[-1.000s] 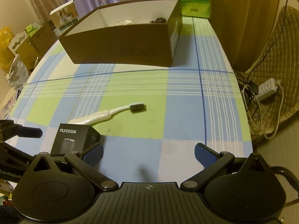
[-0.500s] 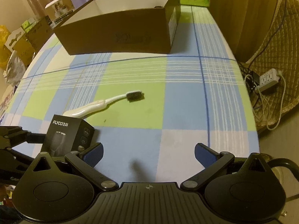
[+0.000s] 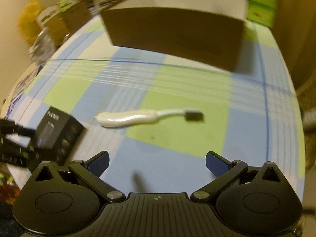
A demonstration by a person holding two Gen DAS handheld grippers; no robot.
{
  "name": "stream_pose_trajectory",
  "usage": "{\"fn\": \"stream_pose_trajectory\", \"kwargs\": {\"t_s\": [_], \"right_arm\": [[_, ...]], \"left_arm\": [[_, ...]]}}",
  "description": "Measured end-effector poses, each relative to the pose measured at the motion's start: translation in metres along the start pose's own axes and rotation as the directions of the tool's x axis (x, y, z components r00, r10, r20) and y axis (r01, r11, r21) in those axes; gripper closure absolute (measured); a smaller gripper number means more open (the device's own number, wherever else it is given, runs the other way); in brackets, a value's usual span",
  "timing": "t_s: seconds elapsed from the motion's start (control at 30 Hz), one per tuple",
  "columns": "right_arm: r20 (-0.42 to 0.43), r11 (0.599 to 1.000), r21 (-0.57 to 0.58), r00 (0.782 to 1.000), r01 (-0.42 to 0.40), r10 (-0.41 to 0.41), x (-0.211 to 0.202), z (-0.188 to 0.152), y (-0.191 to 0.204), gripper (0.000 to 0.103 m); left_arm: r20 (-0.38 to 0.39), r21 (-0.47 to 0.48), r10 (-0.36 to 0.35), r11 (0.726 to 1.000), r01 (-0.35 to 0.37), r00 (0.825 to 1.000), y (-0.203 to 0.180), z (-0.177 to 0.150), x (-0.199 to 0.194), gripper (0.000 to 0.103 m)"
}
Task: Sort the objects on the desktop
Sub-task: 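Grasp the FLYCO box with the left tool while the right tool grasps the toothbrush handle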
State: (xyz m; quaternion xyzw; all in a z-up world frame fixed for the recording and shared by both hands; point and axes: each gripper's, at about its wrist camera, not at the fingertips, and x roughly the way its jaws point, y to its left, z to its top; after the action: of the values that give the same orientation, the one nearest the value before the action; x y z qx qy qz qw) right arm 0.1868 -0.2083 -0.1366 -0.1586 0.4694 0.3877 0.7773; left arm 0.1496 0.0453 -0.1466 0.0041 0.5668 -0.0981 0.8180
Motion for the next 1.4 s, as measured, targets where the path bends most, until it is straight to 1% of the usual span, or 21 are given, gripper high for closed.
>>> {"fn": "stream_pose_trajectory", "kwargs": {"t_s": [0.1,0.2,0.3,0.37,0.43,0.47,0.5,0.57,0.6,0.63,0.7,0.77,0.8,0.87,0.9,0.93,0.97,1.03,1.13,1.3,1.4], "right_arm": [[0.037,0.992,-0.127,0.999,-0.020,0.025,0.007,0.010,0.012,0.002],[0.055,0.960,-0.274,0.996,-0.050,0.068,0.017,0.020,0.023,0.002],[0.023,0.900,-0.427,0.994,-0.086,0.106,0.036,0.025,0.036,0.002],[0.007,0.847,-0.526,0.995,-0.078,0.097,0.046,0.024,0.045,0.004],[-0.010,0.801,-0.592,0.995,-0.090,0.104,0.055,0.024,0.050,0.013],[-0.028,0.788,-0.607,0.994,-0.102,0.108,0.061,0.025,0.052,0.017],[-0.040,0.785,-0.610,0.993,-0.109,0.107,0.065,0.025,0.051,0.020],[-0.070,0.780,-0.612,0.991,-0.130,0.110,0.074,0.026,0.048,0.035],[-0.080,0.781,-0.610,0.991,-0.132,0.105,0.079,0.028,0.048,0.037],[-0.076,0.786,-0.606,0.992,-0.123,0.097,0.080,0.028,0.045,0.042],[-0.078,0.812,-0.570,0.992,-0.127,0.100,0.079,0.031,0.041,0.051],[-0.072,0.850,-0.514,0.993,-0.115,0.091,0.080,0.032,0.036,0.066],[-0.067,0.875,-0.474,0.995,-0.101,0.079,0.081,0.033,0.034,0.069],[-0.060,0.933,-0.355,0.997,-0.064,0.045,0.082,0.037,0.025,0.081],[-0.054,0.957,-0.286,0.998,-0.042,0.028,0.082,0.039,0.020,0.084],[-0.046,0.977,-0.212,0.999,-0.008,-0.002,0.081,0.039,0.015,0.089],[-0.046,0.988,-0.150,0.999,0.021,-0.028,0.079,0.040,0.011,0.090],[-0.055,0.997,-0.005,0.996,0.071,-0.071,0.075,0.040,0.000,0.091],[-0.059,0.986,0.132,0.994,0.102,-0.095,0.069,0.033,-0.009,0.091],[-0.054,0.971,0.220,0.995,0.094,-0.084,0.056,0.016,-0.011,0.090],[-0.050,0.966,0.227,0.992,0.126,-0.118,0.053,0.012,-0.010,0.090]], "left_arm": [[0.009,-0.058,0.024,0.998,-0.024,1.000,0.022,0.006,-0.001,0.024],[0.012,-0.076,0.035,0.997,-0.034,0.999,0.034,0.011,-0.001,0.024],[0.019,-0.084,0.038,0.996,-0.036,0.999,0.041,0.013,-0.001,0.024],[0.023,-0.088,0.037,0.996,-0.034,0.999,0.045,0.013,-0.002,0.024],[0.025,-0.086,0.035,0.996,-0.033,0.999,0.047,0.014,-0.002,0.024],[0.026,-0.087,0.034,0.996,-0.031,0.999,0.048,0.014,-0.001,0.024],[0.025,-0.089,0.030,0.996,-0.028,0.999,0.049,0.015,-0.001,0.024],[0.024,-0.090,0.025,0.996,-0.023,0.999,0.051,0.016,0.000,0.023],[0.025,-0.087,0.024,0.996,-0.022,0.999,0.052,0.016,0.000,0.023],[0.026,-0.082,0.024,0.996,-0.022,0.999,0.053,0.017,0.000,0.023],[0.028,-0.076,0.026,0.997,-0.024,0.999,0.054,0.020,0.001,0.023],[0.028,-0.071,0.027,0.997,-0.025,0.999,0.056,0.023,0.003,0.023],[0.026,-0.069,0.027,0.997,-0.025,0.999,0.056,0.025,0.005,0.023],[0.023,-0.058,0.032,0.998,-0.031,0.999,0.055,0.030,0.008,0.023],[0.022,-0.049,0.038,0.998,-0.037,0.999,0.054,0.033,0.010,0.024],[0.022,-0.041,0.043,0.998,-0.042,0.999,0.053,0.036,0.012,0.024],[0.021,-0.033,0.048,0.998,-0.047,0.999,0.052,0.040,0.015,0.024],[0.020,-0.023,0.051,0.998,-0.051,0.998,0.050,0.046,0.019,0.025],[0.029,0.001,0.054,0.999,-0.054,0.998,0.045,0.057,0.026,0.025],[0.035,0.055,0.024,0.998,-0.026,0.999,0.025,0.073,0.038,0.025],[0.034,0.102,-0.004,0.995,0.001,0.999,0.006,0.078,0.044,0.025]]}}
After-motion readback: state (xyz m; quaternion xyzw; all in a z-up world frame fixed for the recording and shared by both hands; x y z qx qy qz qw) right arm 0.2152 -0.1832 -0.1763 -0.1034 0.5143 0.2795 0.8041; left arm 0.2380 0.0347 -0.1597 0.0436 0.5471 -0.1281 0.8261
